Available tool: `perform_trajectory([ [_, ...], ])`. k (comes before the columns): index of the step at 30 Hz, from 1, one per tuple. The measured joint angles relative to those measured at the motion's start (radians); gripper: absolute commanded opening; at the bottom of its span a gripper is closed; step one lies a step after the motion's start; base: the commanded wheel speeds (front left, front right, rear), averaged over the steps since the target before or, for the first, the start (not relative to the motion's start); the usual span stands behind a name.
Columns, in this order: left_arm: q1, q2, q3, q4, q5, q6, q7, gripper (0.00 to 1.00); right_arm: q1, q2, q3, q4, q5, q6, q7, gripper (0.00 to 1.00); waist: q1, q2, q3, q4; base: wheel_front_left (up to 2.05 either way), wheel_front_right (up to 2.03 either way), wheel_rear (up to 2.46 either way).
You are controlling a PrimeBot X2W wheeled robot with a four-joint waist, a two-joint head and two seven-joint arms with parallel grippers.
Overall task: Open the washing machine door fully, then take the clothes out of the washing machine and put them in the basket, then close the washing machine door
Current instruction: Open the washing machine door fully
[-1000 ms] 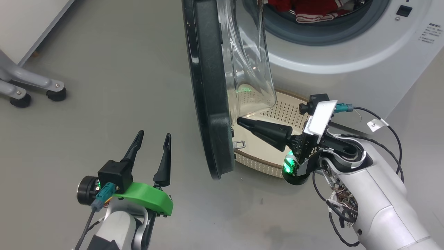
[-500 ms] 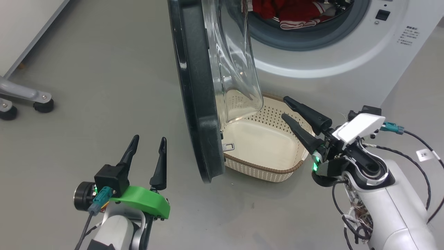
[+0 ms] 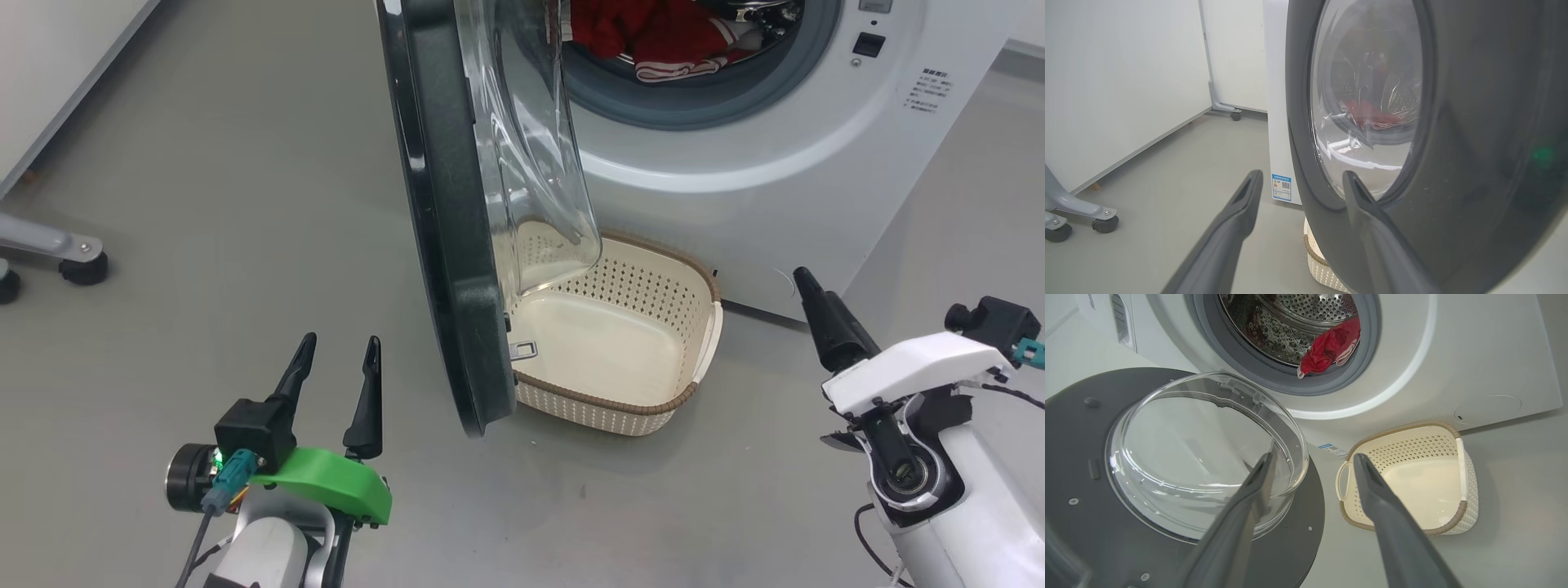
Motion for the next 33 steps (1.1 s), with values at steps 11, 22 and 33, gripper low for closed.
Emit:
perform_trajectory([
  [11, 0.005, 0.003, -0.005, 0.008, -0.003, 0.0, 0.0, 1.0, 0.013, -0.095, 0.077, 0.019, -0.467, -0.036, -0.358, 1.0, 0.0, 0.0, -0.02, -0.007, 0.0, 0.0, 0.0],
  [22, 0.015, 0.011, -0.006, 0.017, -0.003, 0.0, 0.0, 1.0, 0.047, -0.074, 0.109, 0.033, -0.675, -0.148, -0.323, 1.0, 0.0, 0.0, -0.042, -0.008, 0.0, 0.0, 0.0],
  [33, 0.036, 0.016, -0.012, 0.024, -0.003, 0.0, 0.004, 1.0, 0.126, -0.017, 0.065, -0.013, -0.796, -0.187, -0.32, 1.0, 0.0, 0.0, -0.072, -0.018, 0.0, 0.0, 0.0],
])
